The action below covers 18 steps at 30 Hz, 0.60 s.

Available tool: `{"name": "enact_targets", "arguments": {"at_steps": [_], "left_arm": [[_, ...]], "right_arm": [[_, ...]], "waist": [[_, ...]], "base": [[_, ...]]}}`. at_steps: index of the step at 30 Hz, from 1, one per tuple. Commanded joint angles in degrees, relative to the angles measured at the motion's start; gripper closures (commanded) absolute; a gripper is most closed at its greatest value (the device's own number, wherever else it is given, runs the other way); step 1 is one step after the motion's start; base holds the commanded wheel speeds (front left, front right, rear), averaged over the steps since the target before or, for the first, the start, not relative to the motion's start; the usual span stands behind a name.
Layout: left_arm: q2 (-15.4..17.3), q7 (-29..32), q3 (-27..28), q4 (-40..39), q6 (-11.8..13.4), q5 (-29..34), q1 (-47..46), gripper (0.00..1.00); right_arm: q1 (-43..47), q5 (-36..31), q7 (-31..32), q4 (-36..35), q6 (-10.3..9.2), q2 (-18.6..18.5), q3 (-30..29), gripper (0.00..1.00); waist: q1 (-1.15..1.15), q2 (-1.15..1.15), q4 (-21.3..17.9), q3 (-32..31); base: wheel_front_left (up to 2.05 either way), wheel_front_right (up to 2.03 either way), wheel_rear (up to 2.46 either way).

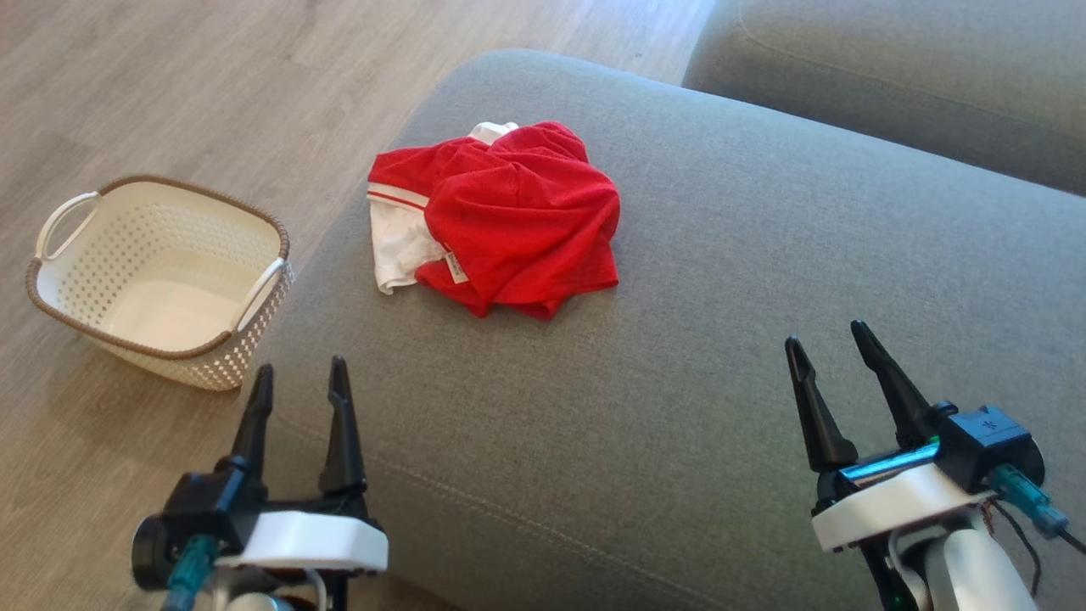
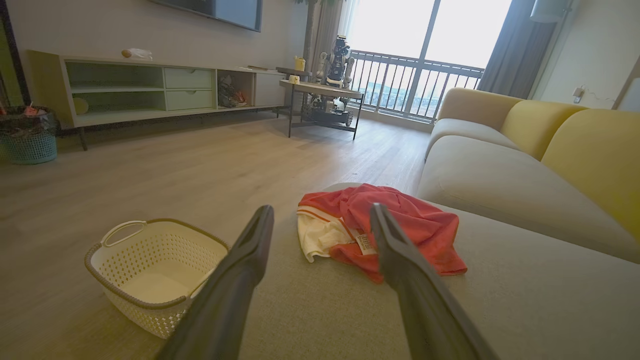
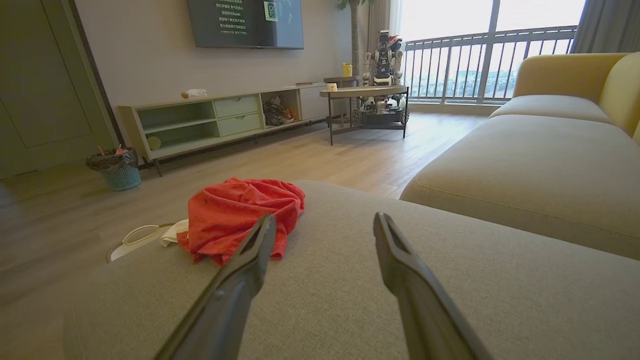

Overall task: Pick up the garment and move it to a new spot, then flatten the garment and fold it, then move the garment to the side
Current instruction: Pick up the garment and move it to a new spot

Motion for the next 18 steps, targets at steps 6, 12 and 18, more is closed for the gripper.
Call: {"name": "enact_targets", "arguments": {"at_steps": [6, 12, 18], "left_arm": [[-0.1, -0.3, 3.5, -2.2, 2.0, -2.5, -5.4, 0.0], [-0.1, -0.3, 4.9, -0.4, 0.0, -0.9, -10.7, 0.0], [2.9, 1.5, 5.9, 10.4, -4.5, -0.5, -21.2, 0.0]], "right_arm": [[-4.0, -2.9, -0.4, -3.3, -0.02, -0.2, 0.2, 0.0], [-6.1, -5.3, 0.1, -5.4, -0.02, -0.2, -0.2, 0.0], [-8.3, -5.7, 2.1, -10.4, -0.02, -1.3, 0.4, 0.0]], "waist": [[0.0, 0.0, -2.4, 5.3], [0.0, 0.0, -4.9, 10.1], [0.0, 0.0, -8.1, 15.4]], "base": [[0.0, 0.0, 0.0], [0.0, 0.0, 0.0], [0.0, 0.0, 0.0]]}}
